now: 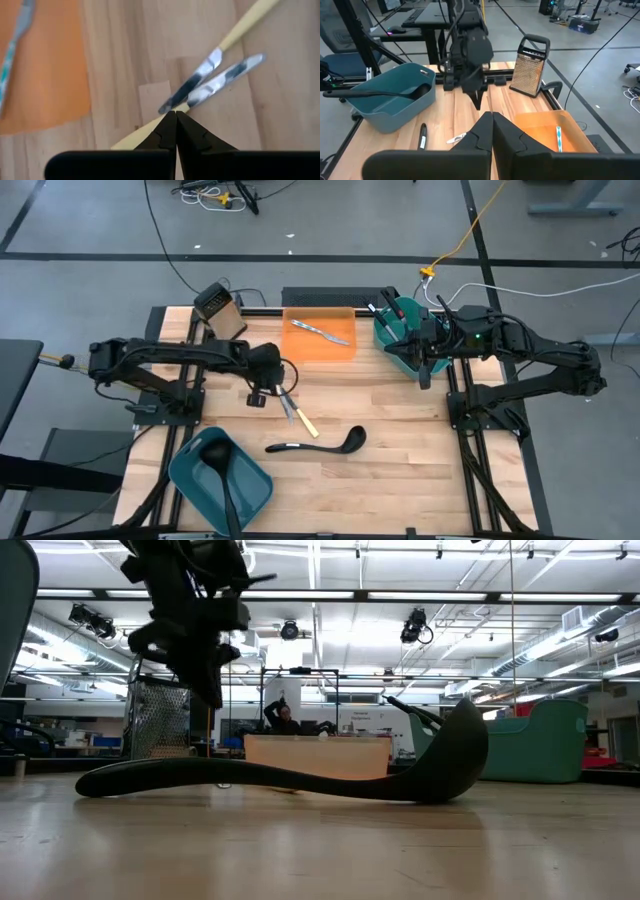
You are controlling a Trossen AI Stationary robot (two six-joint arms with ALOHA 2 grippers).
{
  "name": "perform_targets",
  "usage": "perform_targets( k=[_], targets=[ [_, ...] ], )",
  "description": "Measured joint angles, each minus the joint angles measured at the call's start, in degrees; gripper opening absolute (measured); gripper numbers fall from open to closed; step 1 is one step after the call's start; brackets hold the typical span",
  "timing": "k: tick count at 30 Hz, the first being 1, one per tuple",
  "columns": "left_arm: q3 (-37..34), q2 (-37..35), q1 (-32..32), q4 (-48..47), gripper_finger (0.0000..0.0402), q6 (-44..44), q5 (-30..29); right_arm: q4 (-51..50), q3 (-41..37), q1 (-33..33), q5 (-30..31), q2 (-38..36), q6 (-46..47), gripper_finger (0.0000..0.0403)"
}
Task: Pick & Place Kitchen Items
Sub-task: Put the left yellow knife into the orange bin
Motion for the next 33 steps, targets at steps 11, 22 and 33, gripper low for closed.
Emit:
perform_targets(
  k=[11, 22, 33],
  targets=[
    [0.0, 6.6, 0.0, 0.6, 0.0007, 6.0, 0.0, 0.0, 0.0, 0.0, 0.0, 0.0, 0.1, 0.0007],
    [0.0, 6.6, 0.0, 3.7, 0.0008, 2.6, 0.0, -1.6, 0.0, 0.0, 0.0, 0.0, -0.1, 0.0008],
    [0.0, 6.6, 0.2, 3.8, 0.0008, -0.3, -0.2, -2.3, 0.0, 0.0, 0.0, 0.0, -0.1, 0.0012]
  ],
)
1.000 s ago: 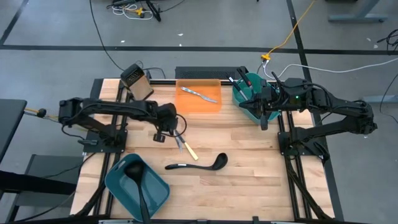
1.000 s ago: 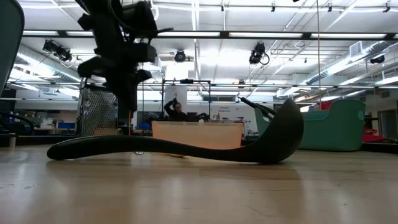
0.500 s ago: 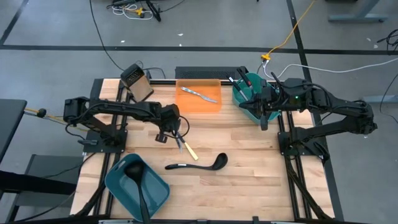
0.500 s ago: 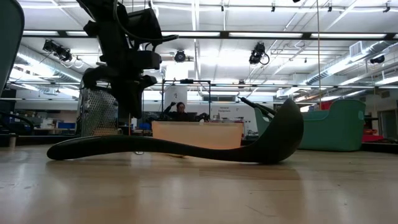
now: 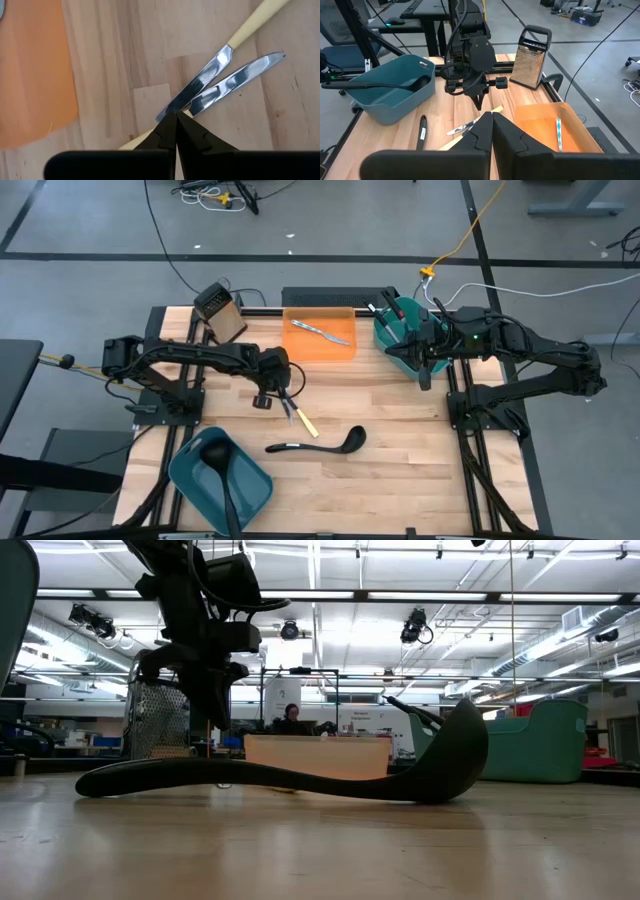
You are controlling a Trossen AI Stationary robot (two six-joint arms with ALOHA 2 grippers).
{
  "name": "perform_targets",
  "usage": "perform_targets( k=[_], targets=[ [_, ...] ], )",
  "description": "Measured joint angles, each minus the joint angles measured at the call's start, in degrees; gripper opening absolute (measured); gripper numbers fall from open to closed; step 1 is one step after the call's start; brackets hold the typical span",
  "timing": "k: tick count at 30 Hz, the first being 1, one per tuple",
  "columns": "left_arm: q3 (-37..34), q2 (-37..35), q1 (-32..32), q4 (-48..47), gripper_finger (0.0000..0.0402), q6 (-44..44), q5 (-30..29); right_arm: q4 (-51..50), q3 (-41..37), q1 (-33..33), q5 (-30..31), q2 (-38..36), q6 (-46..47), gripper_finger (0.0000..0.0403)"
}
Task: Pick & Place Kitchen Items
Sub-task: Put the left yellow knife into the orange bin
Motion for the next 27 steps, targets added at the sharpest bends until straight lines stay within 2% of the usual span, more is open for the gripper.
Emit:
perform_targets(
  k=[8, 21, 27],
  targets=[
    [0.0, 0.0, 0.0, -0.4, 0.0035, 4.2, -0.1, -0.5, 0.0, 0.0, -0.1, 0.0, 0.0, 0.0013],
    [0.0, 0.0, 0.0, -0.9, 0.0164, 3.3, -0.1, -0.7, 0.0, 0.0, -0.2, 0.0, 0.0, 0.0013],
    [0.0, -0.1, 0.0, -5.4, 0.0204, 3.6, -1.3, -0.7, 0.0, 0.0, -0.2, 0.0, -0.1, 0.0013]
  ],
)
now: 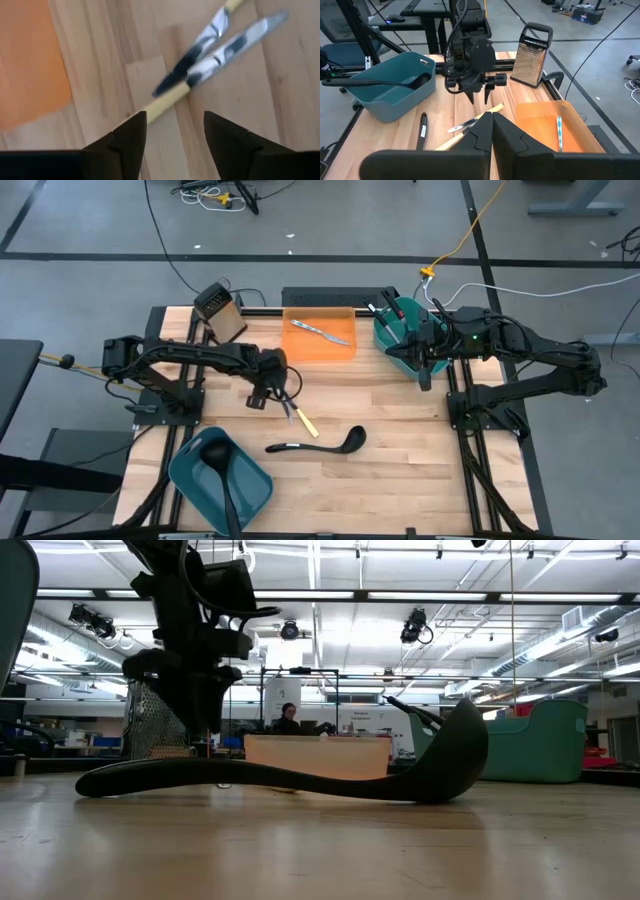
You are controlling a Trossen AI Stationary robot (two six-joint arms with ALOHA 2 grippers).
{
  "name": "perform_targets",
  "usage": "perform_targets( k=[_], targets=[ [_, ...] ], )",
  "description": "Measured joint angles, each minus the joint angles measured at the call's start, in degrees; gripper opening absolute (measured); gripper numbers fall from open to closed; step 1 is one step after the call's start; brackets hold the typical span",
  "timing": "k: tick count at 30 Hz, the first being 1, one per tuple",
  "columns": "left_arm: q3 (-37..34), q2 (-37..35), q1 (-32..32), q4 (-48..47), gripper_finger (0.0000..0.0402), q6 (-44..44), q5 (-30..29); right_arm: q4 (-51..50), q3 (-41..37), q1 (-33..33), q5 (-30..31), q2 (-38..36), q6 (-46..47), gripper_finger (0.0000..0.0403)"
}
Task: Pick & Place Kitchen Items
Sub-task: Put the left yellow knife into the orange bin
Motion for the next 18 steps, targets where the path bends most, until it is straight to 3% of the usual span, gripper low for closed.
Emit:
perform_targets(
  k=[10, 18],
  targets=[
    [0.0, 0.0, 0.0, -3.5, 0.0234, 2.8, -0.9, 0.0, 0.0, 0.0, 0.0, 0.0, 0.0, 0.0013],
    [0.0, 0.0, 0.0, -3.5, 0.0243, 5.1, -4.8, 0.0, 0.0, 0.0, 0.0, 0.0, 0.1, 0.0013]
  ],
)
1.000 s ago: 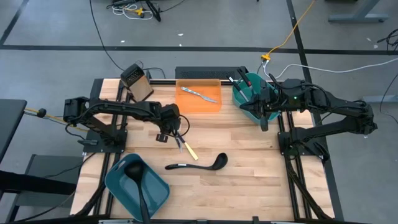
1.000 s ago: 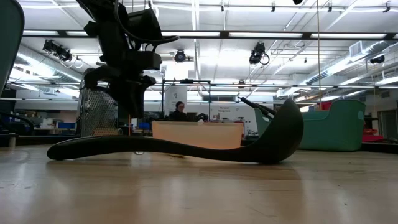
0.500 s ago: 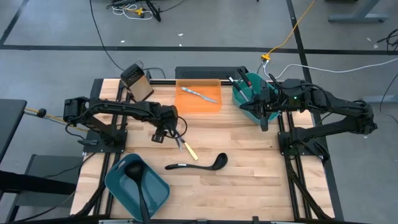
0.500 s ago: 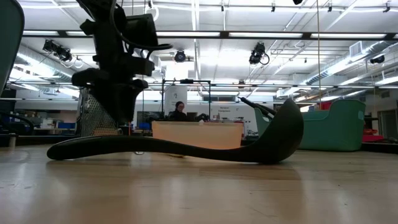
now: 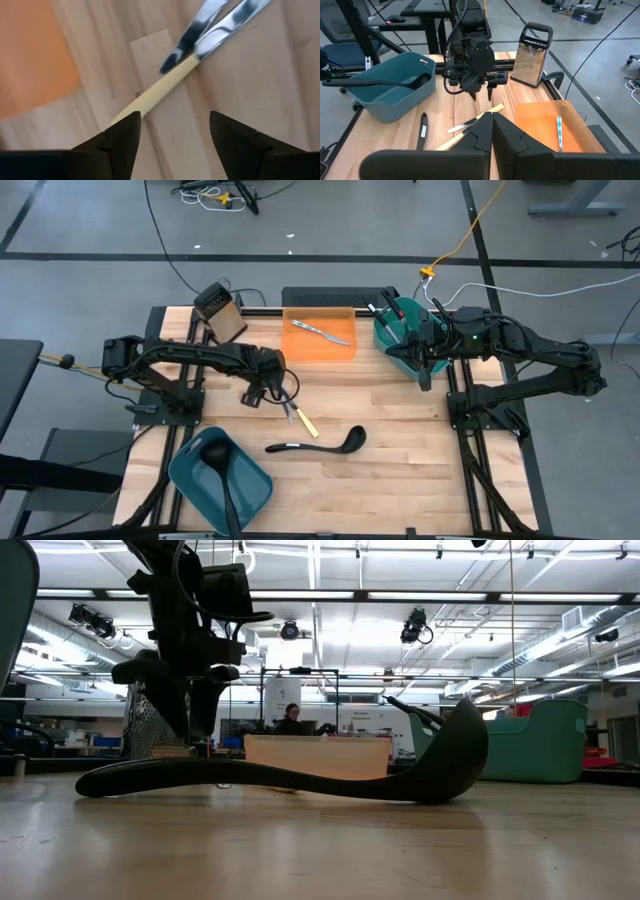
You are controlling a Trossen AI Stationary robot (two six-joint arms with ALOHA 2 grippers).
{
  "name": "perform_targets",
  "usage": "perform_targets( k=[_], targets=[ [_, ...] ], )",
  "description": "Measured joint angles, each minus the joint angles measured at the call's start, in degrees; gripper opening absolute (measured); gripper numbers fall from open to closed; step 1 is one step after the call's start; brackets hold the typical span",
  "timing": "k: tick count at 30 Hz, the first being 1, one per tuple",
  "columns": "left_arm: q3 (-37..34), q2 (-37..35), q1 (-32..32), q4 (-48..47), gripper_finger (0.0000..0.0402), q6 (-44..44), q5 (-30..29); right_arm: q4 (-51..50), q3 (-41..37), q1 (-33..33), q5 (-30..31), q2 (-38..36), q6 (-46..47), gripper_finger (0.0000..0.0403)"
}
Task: Pick & Place Kitchen Items
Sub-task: Put the left yellow knife into the orange bin
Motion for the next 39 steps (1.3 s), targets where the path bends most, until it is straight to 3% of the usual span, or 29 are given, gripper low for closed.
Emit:
perform_targets(
  k=[9, 20, 26, 33, 39],
  targets=[
    [0.0, 0.0, 0.0, 0.2, 0.0243, 0.1, -7.9, 0.0, 0.0, 0.0, 0.1, 0.0, 0.0, 0.0013],
    [0.0, 0.0, 0.0, 2.6, 0.0243, 2.7, -8.7, 0.0, 0.0, 0.0, 0.2, 0.0, 0.0, 0.0013],
    [0.0, 0.0, 0.0, 2.5, 0.0243, 1.7, -6.9, 0.0, 0.0, 0.0, 0.2, 0.0, 0.2, 0.0013],
    [0.0, 0.0, 0.3, 1.4, 0.0246, 5.7, 1.1, 0.0, 0.0, 0.0, 0.2, 0.0, 0.9, 0.0013],
    [0.0, 0.0, 1.7, 1.3, 0.0248, 7.6, 2.1, 0.0, 0.0, 0.0, 0.2, 0.0, 1.0, 0.0013]
  ],
)
